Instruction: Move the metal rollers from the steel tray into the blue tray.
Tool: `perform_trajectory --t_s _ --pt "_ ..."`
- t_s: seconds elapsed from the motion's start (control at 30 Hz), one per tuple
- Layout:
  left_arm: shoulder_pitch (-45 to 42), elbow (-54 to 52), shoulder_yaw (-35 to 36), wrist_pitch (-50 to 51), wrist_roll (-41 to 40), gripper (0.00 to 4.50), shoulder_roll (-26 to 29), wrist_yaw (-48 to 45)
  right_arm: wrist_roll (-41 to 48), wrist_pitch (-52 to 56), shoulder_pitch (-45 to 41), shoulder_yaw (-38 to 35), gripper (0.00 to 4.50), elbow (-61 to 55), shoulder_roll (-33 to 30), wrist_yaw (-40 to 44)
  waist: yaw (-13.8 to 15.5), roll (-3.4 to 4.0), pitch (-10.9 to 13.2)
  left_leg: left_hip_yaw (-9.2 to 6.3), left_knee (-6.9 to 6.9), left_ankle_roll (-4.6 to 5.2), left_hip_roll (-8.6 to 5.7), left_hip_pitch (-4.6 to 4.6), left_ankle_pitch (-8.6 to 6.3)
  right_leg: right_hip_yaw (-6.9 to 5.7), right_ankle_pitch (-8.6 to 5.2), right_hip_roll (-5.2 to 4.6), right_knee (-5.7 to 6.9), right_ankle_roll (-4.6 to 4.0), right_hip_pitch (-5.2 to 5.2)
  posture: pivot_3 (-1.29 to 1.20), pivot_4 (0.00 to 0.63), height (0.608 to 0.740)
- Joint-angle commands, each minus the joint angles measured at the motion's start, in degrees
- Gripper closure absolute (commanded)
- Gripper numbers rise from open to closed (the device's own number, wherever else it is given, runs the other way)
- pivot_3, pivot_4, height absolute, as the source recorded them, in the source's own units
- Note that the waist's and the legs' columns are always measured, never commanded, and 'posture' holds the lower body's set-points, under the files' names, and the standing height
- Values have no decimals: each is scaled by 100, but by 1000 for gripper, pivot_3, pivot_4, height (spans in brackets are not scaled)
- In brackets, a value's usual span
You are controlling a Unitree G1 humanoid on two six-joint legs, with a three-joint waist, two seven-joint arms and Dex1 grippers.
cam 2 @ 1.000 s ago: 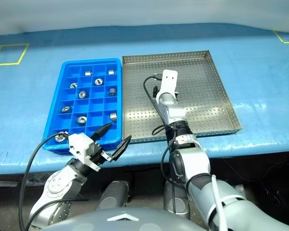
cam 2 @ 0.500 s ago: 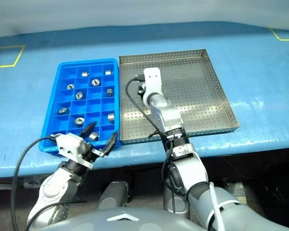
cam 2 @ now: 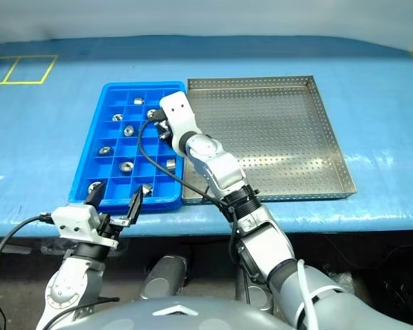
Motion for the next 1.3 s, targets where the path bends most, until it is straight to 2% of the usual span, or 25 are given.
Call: perform_trajectory --t_s 0.03,0.47,0.5,0.67,0.73,0.9,1.03,1.3 --pt "192 -328 33 -247 160 0 -142 197 110 -381 -206 121 2788 217 850 340 85 -1 0 0 0 0 0 -2 0 0 0 0 0 0 -2 445 150 740" --pt "446 -381 -54 -365 354 0 -253 341 78 -1122 -785 -185 2788 1928 857 425 622 -5 -3 4 -1 -2 1 -5 -1 -1 -2 3 -1 1 -11 488 150 740" --pt "438 -380 -61 -361 353 0 -244 333 75 -1140 -796 -220 2055 1989 851 413 659 -6 -3 4 -1 -3 0 -5 -2 -1 -2 2 -2 1 -10 483 150 740" --pt "227 -324 -96 -198 279 0 -131 189 220 -1054 -642 -381 477 1690 797 397 736 -5 -5 6 1 -4 1 -4 -2 -1 -2 2 -2 1 -13 408 150 740" --pt "63 -286 -77 -3 221 0 -25 87 262 -1024 -570 -430 26 1444 756 305 719 -5 -4 6 4 -4 1 -4 -2 -1 -2 2 -1 1 -15 362 150 740" --pt "-538 -184 50 408 8 0 265 -157 424 -830 -295 -559 26 343 532 112 544 -3 -2 10 3 -5 2 -17 -1 0 -1 3 -2 2 -17 246 150 740" --pt "-1141 72 144 695 -87 0 544 -390 492 -333 171 -467 26 -1073 57 193 230 -3 -4 9 -3 -6 2 -19 -3 1 0 3 -8 0 -14 127 150 740" --pt "-2358 827 353 821 187 0 434 87 109 319 1296 -611 26 -3111 -1124 207 -440 -5 -5 11 15 -6 2 -9 -2 4 6 0 -4 9 2 9 150 740"
